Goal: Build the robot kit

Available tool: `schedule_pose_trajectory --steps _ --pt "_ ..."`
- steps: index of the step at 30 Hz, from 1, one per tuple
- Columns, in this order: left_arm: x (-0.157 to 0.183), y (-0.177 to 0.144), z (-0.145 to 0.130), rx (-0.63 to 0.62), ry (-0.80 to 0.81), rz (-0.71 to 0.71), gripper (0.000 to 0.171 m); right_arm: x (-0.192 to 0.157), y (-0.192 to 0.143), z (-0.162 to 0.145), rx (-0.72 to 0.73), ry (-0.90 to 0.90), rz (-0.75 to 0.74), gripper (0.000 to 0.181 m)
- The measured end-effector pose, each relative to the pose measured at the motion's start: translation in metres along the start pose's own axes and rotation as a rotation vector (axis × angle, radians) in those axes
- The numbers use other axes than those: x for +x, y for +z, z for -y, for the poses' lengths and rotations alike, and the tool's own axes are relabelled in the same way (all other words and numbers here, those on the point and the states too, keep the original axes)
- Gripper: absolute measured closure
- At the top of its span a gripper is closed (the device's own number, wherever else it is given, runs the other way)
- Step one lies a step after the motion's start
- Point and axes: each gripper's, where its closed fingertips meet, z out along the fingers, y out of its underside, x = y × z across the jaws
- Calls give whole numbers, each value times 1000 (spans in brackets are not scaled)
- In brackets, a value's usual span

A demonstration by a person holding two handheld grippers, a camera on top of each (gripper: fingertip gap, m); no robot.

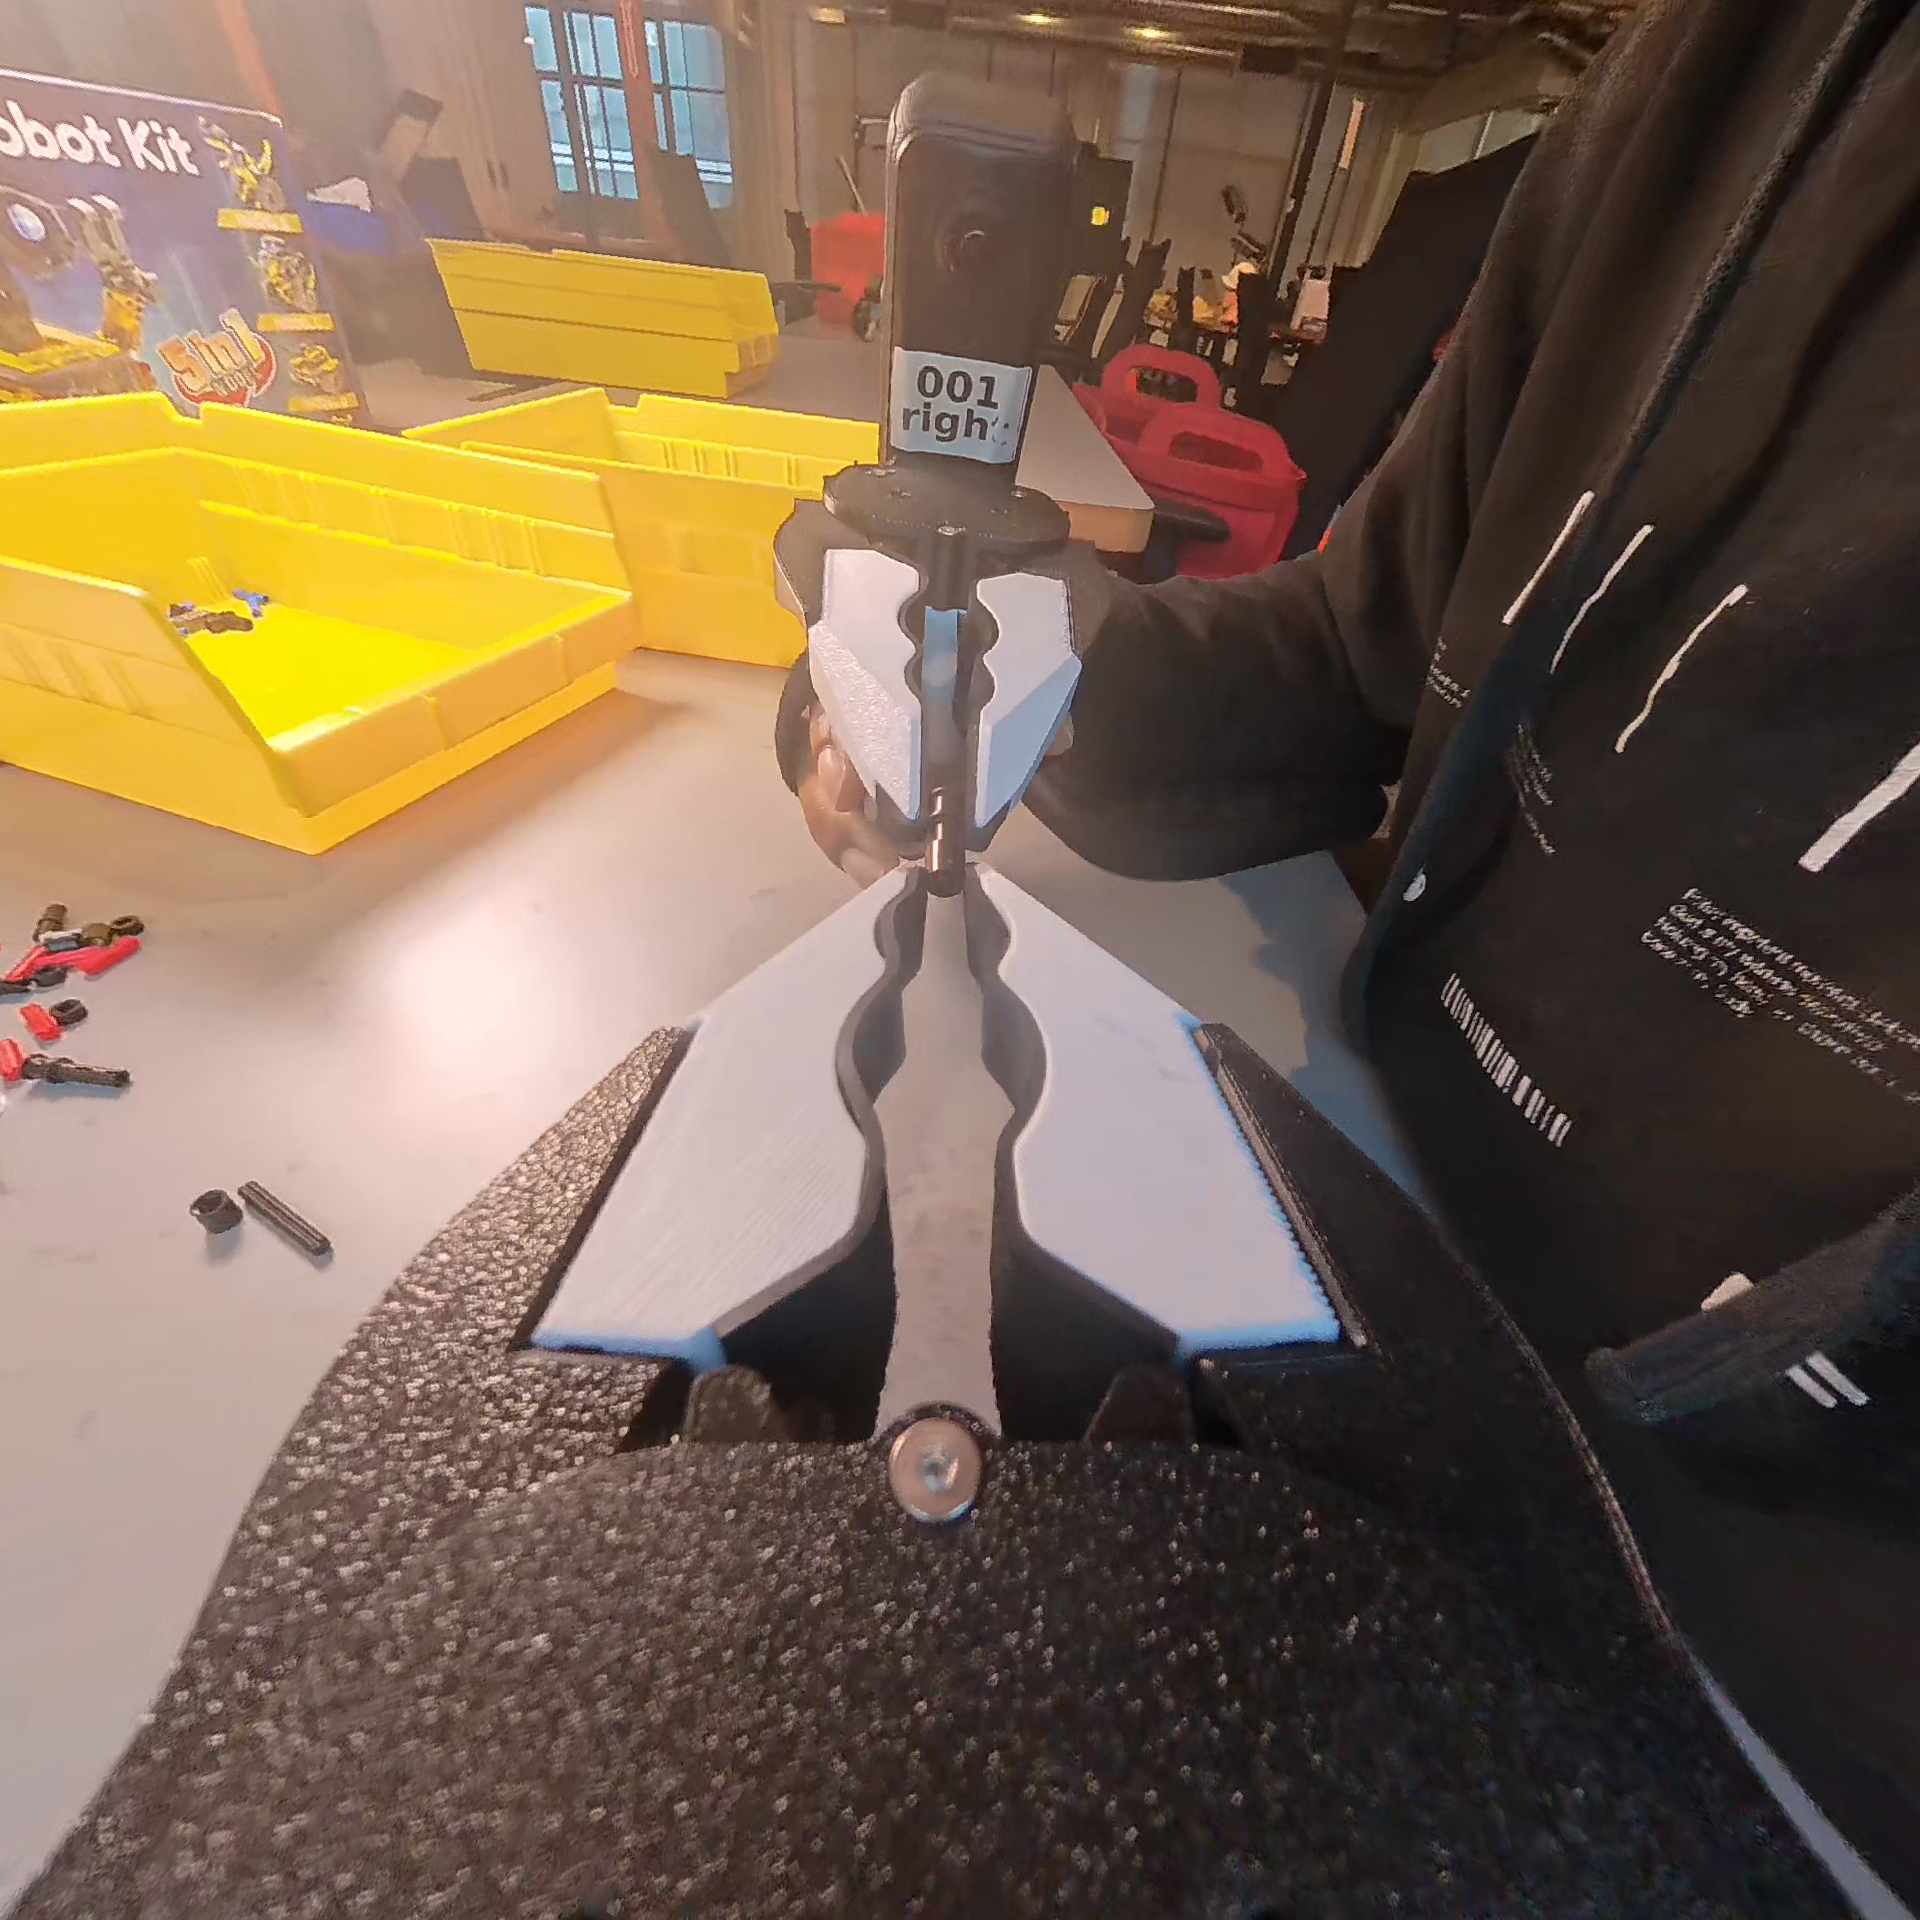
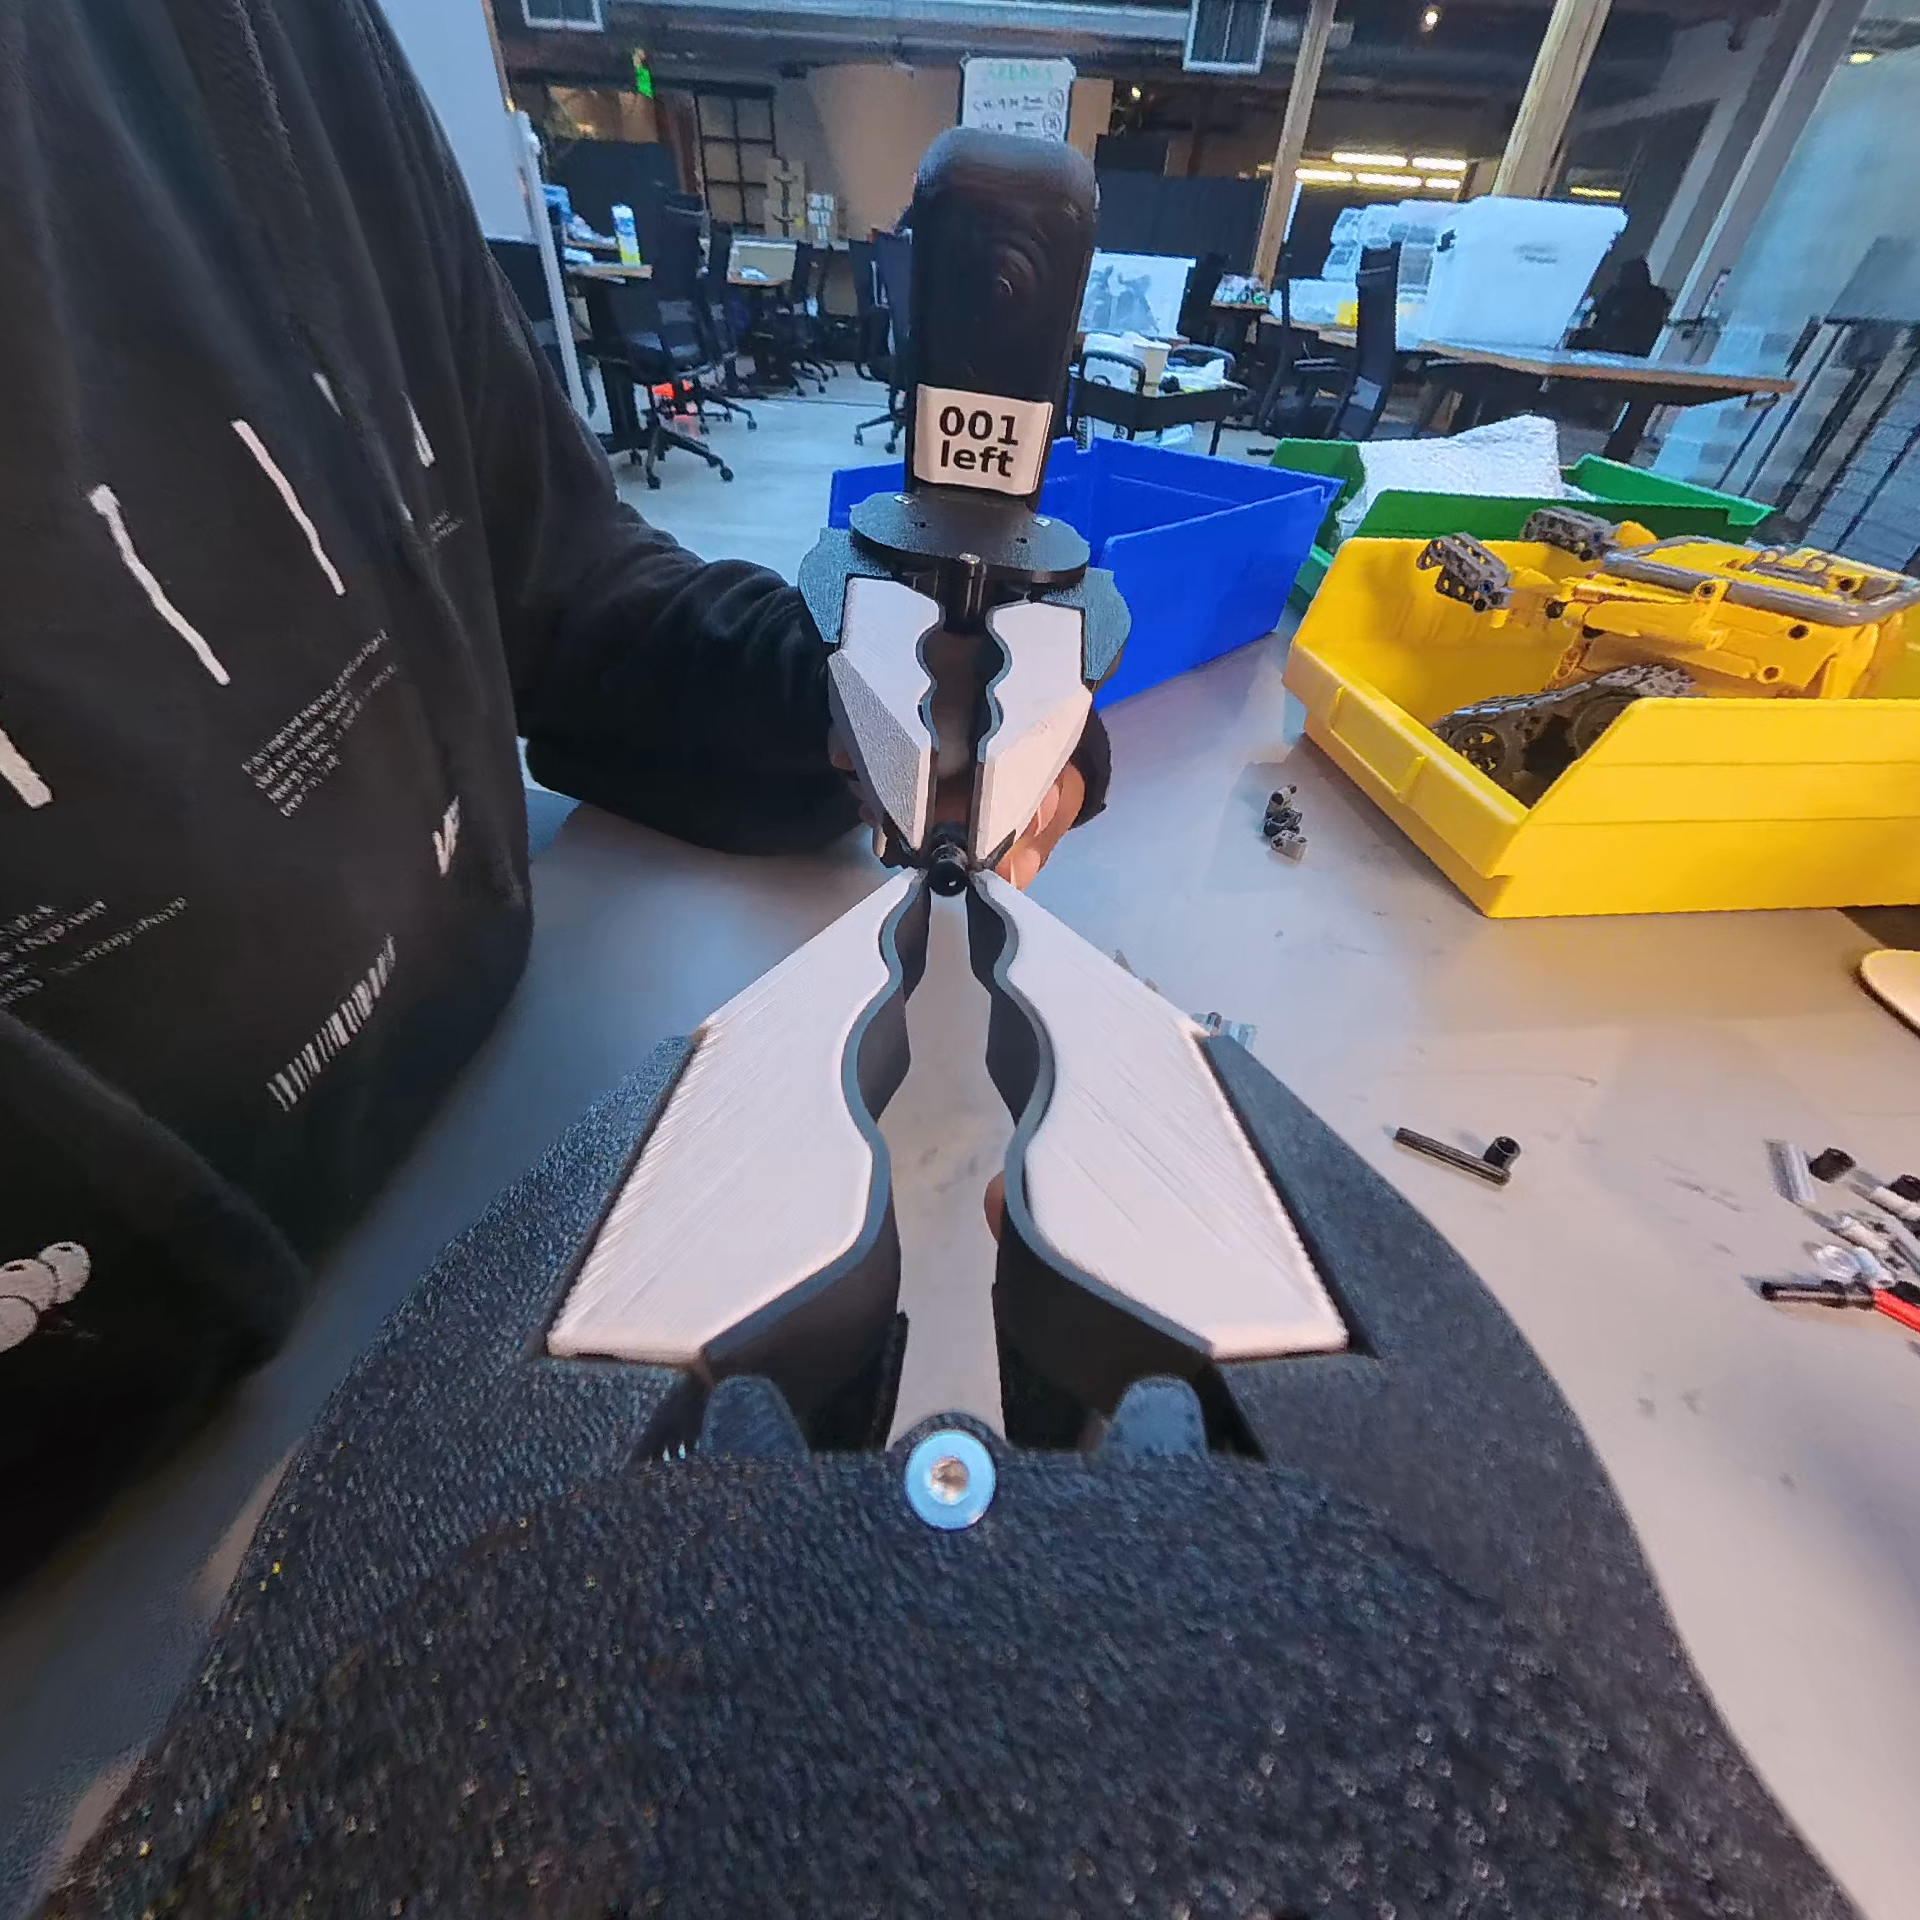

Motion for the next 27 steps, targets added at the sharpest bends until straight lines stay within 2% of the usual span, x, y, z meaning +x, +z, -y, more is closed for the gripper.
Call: schedule_pose_trajectory --steps 12,27 --pt "-6 -1 -3 26 -76 -15 165 5 1 -6 11 74 17 175" --pt "-8 -3 4 82 -190 -49 165 8 2 -6 20 73 0 175"
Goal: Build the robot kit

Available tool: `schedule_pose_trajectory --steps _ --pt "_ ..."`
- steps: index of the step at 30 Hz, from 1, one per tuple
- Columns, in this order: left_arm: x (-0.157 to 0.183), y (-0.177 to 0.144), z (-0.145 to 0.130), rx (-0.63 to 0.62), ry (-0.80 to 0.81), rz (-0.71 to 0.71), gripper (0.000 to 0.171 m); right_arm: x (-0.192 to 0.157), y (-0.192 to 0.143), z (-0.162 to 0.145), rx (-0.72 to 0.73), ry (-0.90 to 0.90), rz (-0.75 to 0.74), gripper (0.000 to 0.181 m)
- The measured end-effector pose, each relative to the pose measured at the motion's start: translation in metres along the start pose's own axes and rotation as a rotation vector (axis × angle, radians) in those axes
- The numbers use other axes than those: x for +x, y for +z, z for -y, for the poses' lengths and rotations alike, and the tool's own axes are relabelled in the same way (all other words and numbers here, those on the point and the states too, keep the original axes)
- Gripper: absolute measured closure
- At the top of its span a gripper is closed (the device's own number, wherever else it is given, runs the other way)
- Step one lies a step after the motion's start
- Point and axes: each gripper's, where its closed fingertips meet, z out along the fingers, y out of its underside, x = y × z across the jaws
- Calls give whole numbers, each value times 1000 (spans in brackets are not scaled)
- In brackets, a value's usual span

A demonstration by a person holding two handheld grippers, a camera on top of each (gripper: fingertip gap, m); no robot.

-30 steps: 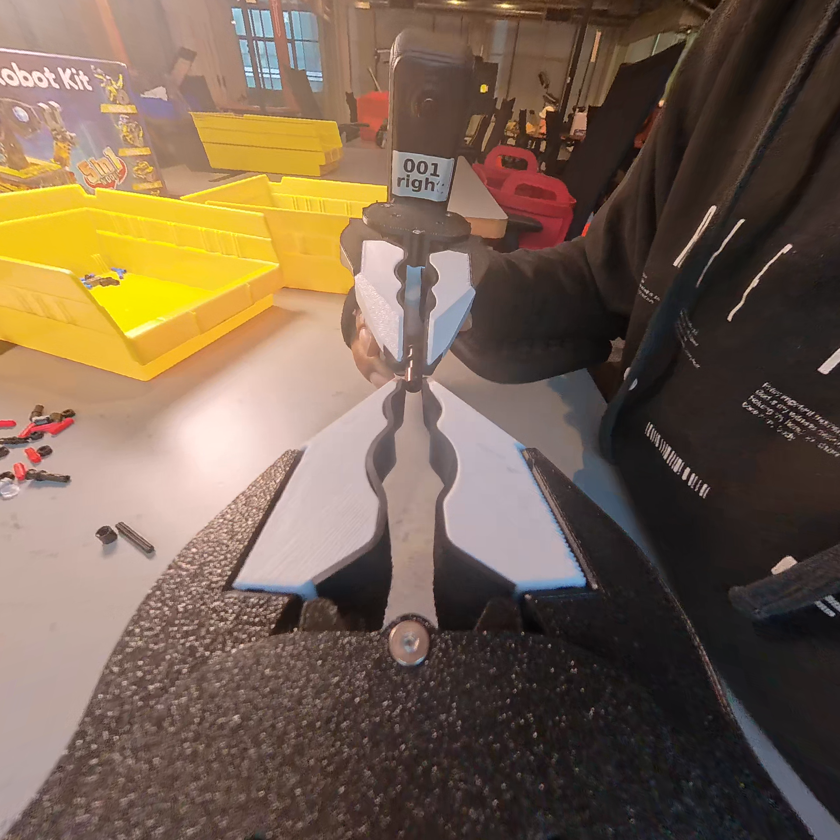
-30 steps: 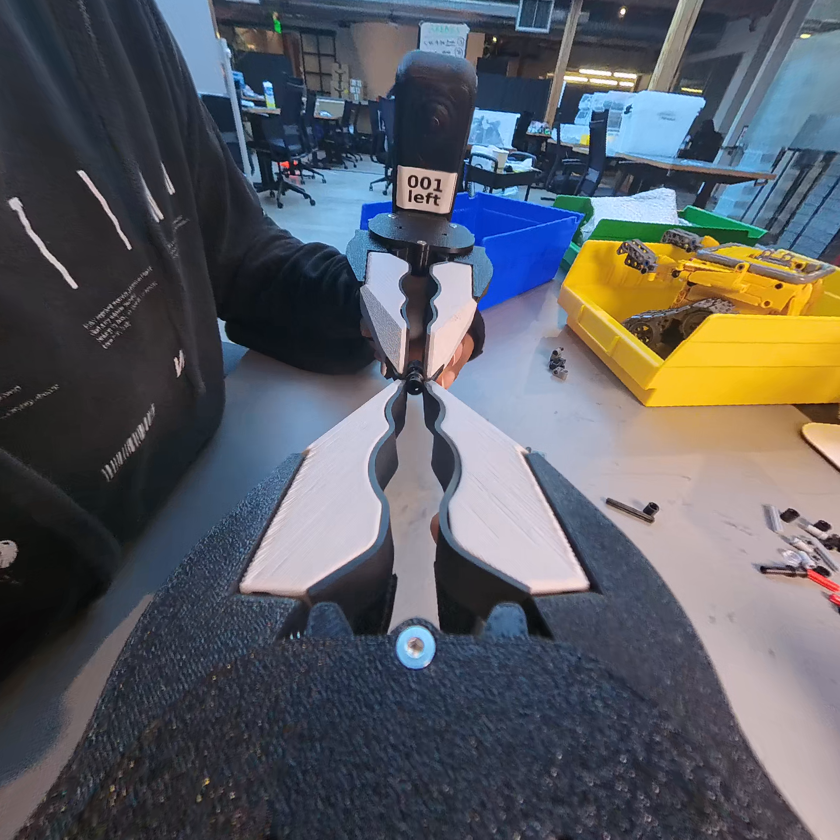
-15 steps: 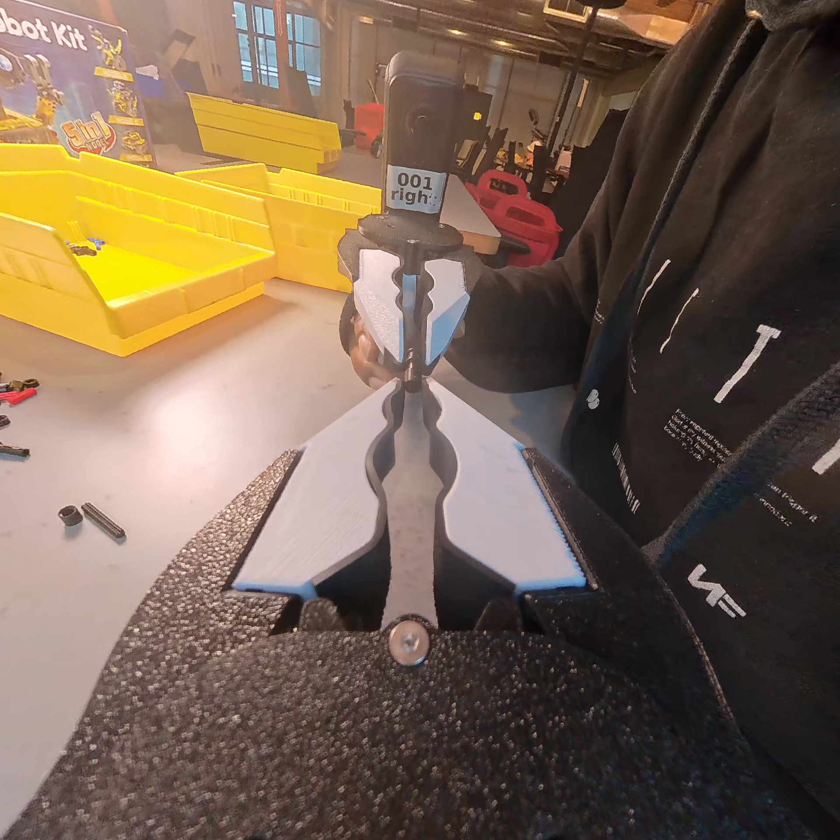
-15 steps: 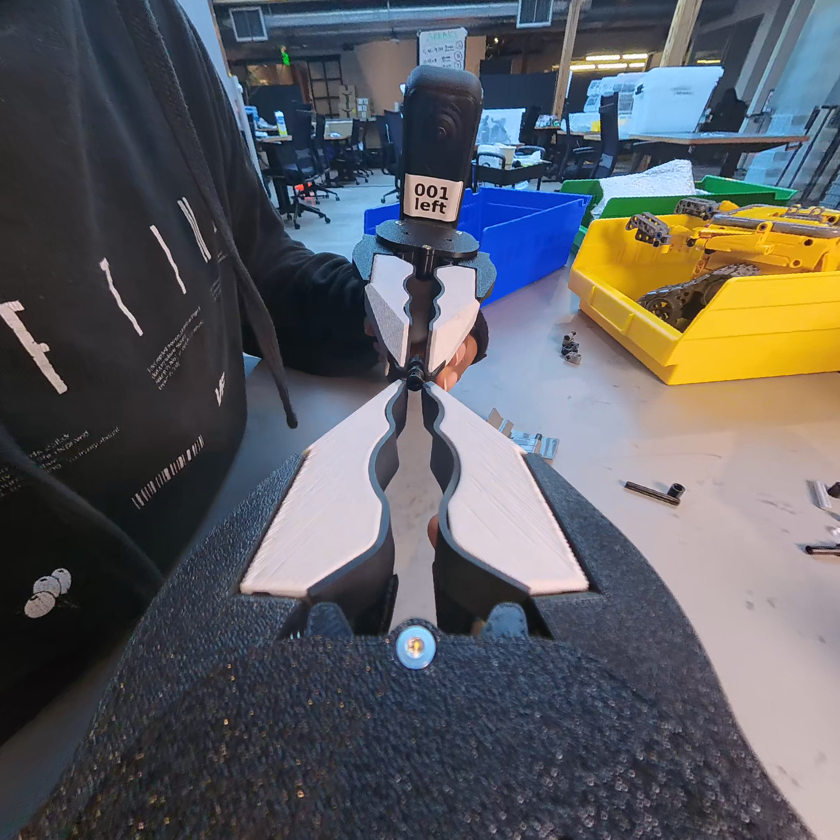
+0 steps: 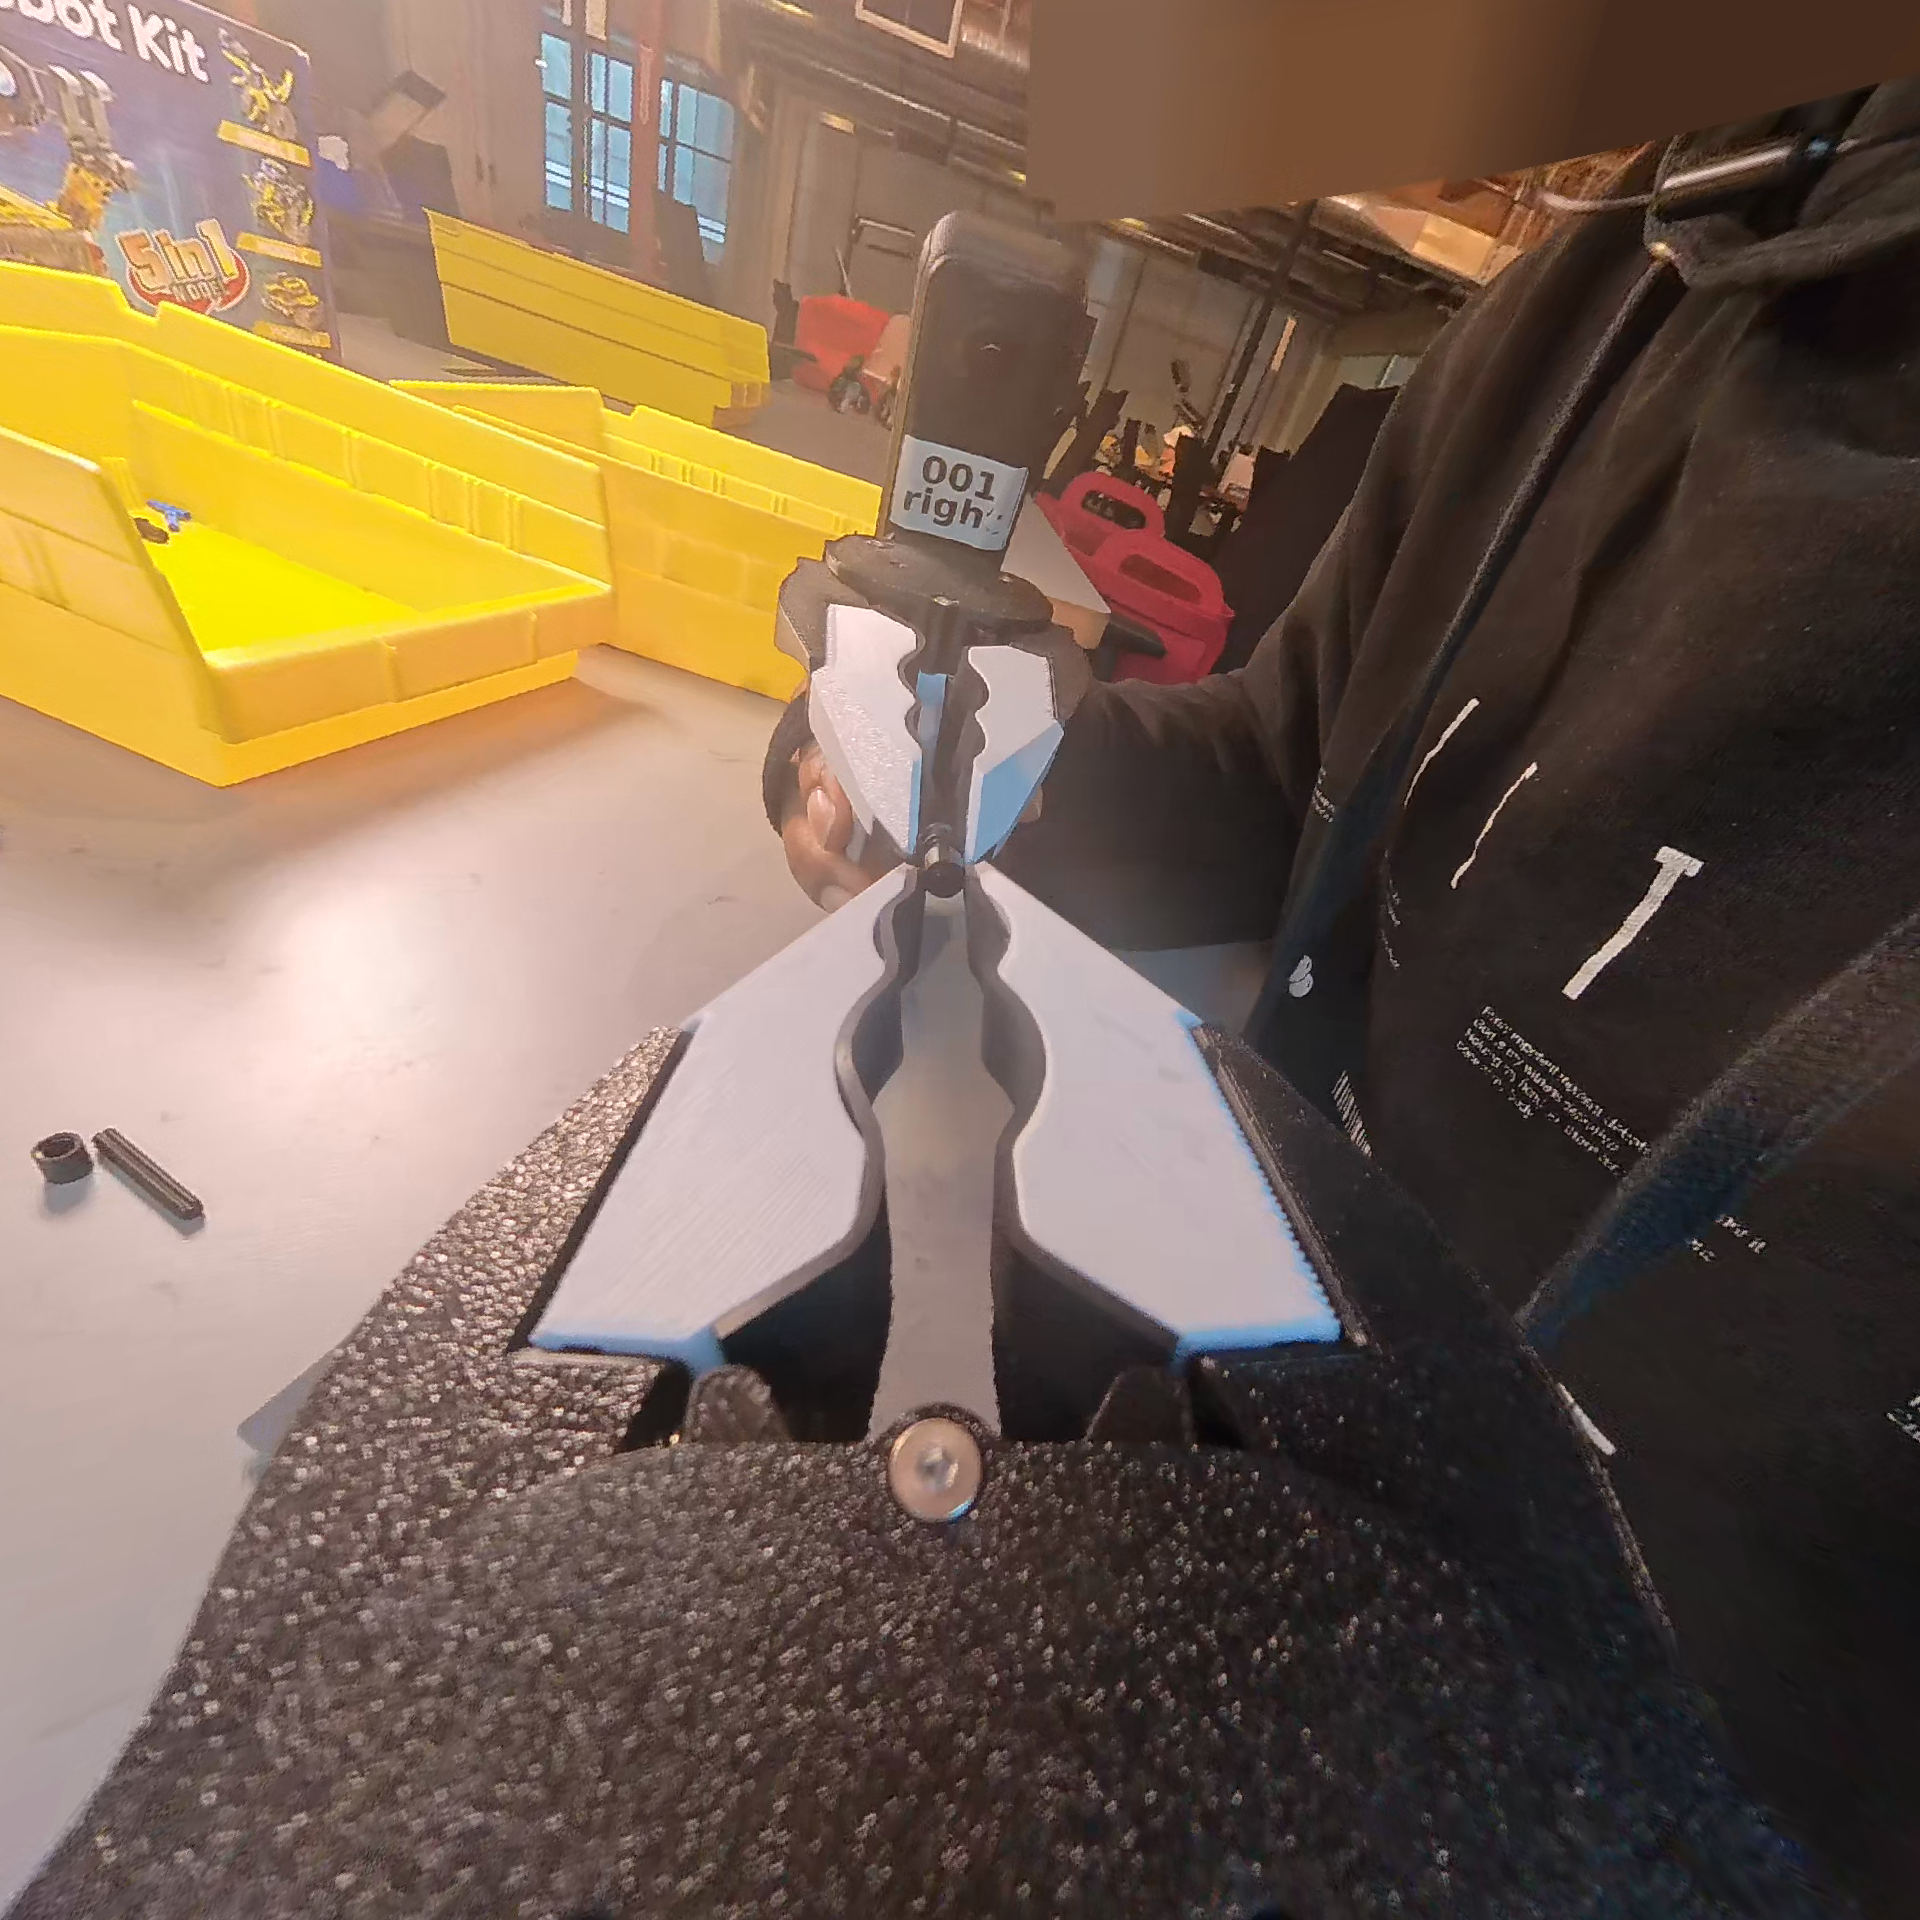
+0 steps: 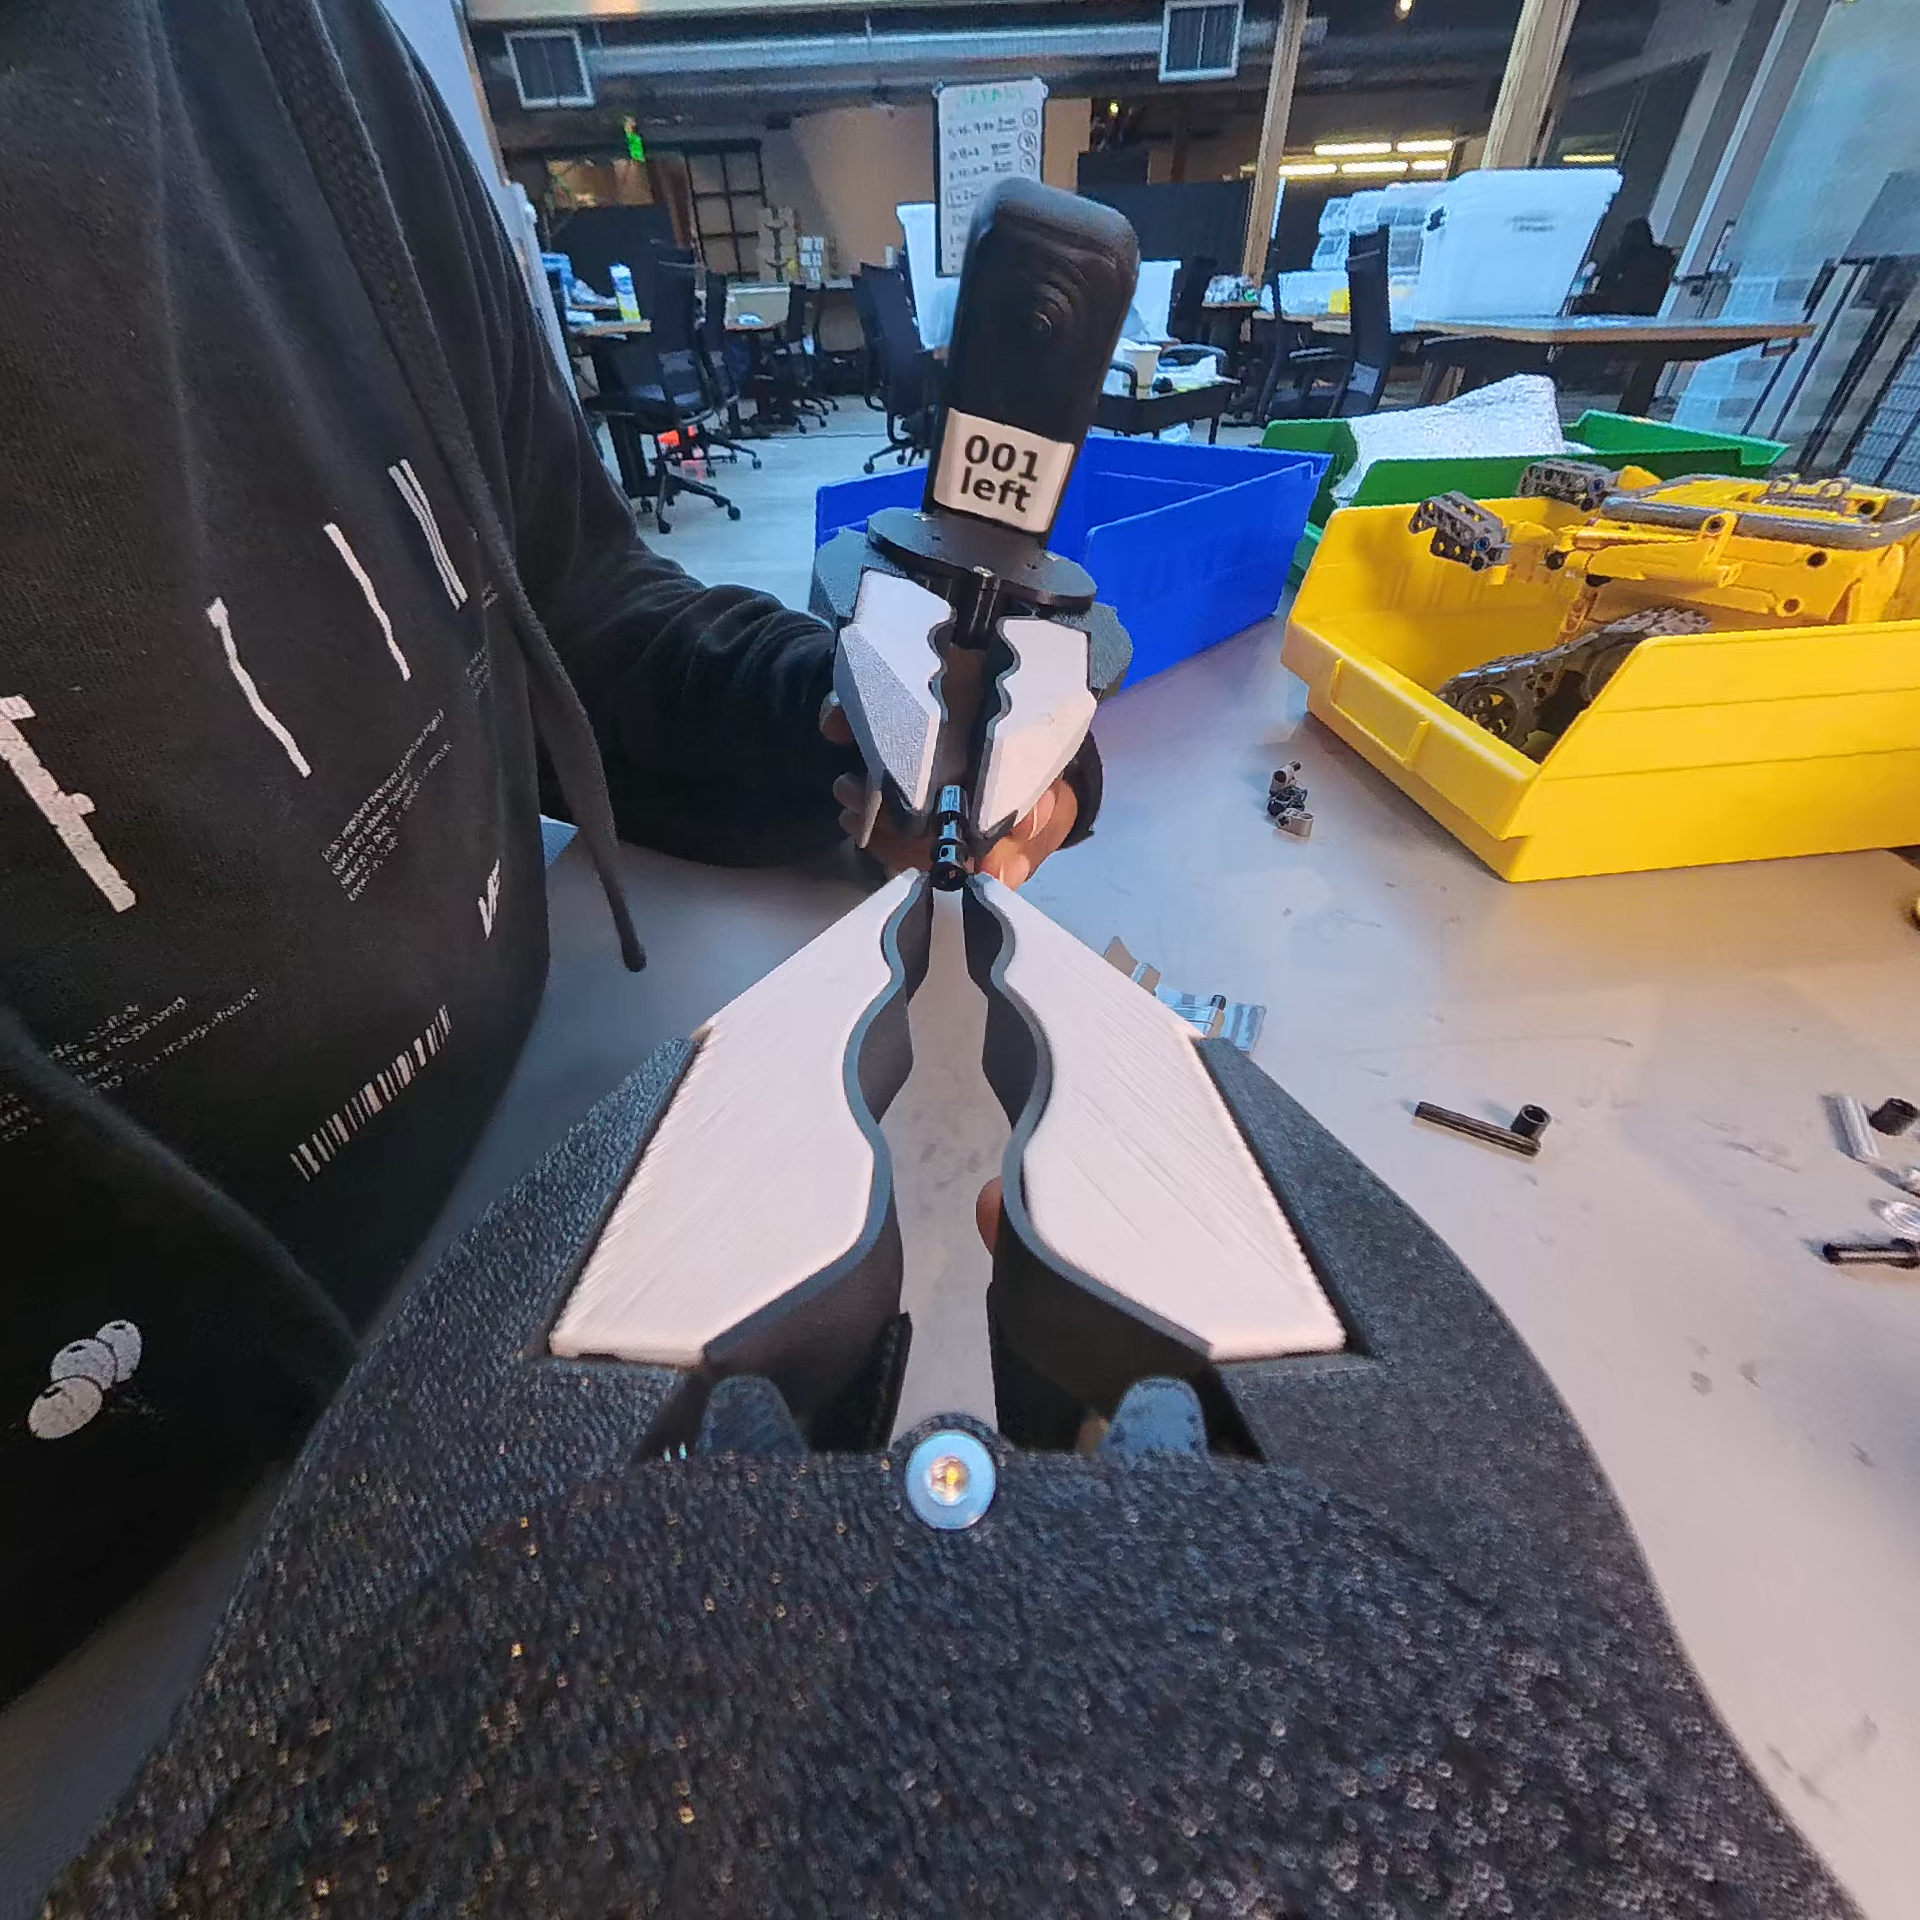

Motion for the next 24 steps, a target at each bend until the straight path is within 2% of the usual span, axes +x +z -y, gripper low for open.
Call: schedule_pose_trajectory --steps 9,24 --pt "2 -1 4 34 -47 -28 162 0 0 2 12 9 2 175" --pt "-7 3 -7 -40 15 44 165 5 0 -4 -8 43 -5 176"
